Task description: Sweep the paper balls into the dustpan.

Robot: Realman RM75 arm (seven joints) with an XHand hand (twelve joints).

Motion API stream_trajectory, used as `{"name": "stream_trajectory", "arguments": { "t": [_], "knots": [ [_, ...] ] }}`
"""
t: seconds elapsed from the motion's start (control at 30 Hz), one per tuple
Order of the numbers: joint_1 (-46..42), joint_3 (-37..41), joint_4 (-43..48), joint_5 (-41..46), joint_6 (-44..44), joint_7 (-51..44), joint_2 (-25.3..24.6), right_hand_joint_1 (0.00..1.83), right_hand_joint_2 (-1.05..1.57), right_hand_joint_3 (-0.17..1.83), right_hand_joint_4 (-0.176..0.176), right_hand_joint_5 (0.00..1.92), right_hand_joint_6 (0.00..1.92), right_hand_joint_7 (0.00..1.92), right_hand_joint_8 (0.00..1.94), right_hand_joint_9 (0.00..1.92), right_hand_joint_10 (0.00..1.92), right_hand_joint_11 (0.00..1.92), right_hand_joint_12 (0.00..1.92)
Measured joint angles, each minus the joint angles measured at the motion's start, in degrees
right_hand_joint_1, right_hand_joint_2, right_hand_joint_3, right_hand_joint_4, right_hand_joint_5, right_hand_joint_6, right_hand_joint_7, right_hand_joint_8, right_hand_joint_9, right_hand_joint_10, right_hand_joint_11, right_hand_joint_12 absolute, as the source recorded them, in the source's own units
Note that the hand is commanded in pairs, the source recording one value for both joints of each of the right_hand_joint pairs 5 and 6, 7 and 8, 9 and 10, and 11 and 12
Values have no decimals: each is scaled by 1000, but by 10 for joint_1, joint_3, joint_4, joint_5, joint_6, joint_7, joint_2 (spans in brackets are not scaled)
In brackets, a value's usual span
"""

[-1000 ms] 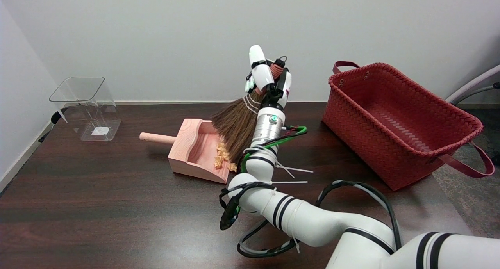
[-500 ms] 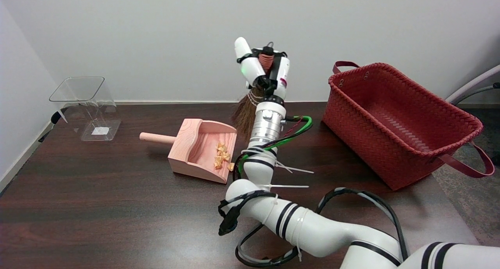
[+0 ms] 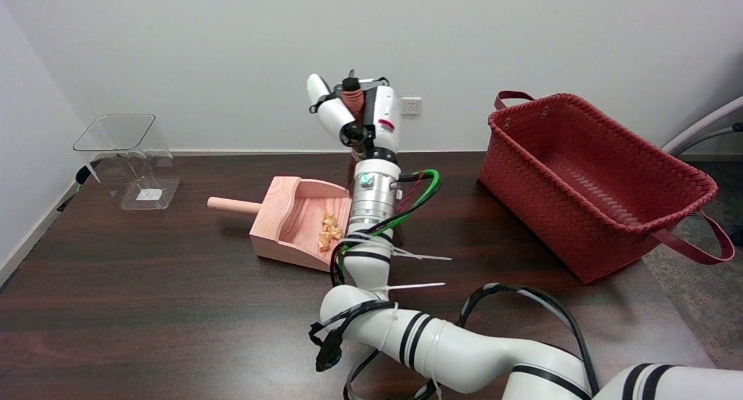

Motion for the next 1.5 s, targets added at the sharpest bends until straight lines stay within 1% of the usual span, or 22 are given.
{"name": "stream_trajectory", "arguments": {
  "t": [0.53, 0.8, 1.2, 1.5],
  "knots": [
    [27, -12, -93, -10, -31, -10, -24, 667, 1571, 221, 0, 1920, 1920, 1920, 1920, 1920, 1920, 1920, 1920],
    [33, -10, -139, -10, -39, -8, -29, 667, 1571, 216, 0, 1920, 1920, 1920, 1920, 1920, 1920, 1920, 1920],
    [28, 2, -175, 3, -50, -1, -31, 649, 1571, 225, 0, 1920, 1920, 1920, 1920, 1920, 1920, 1920, 1920],
    [25, 7, -183, 25, -54, 44, -32, 630, 1571, 226, 0, 1920, 1920, 1920, 1920, 1920, 1920, 1920, 1920]
  ]
}}
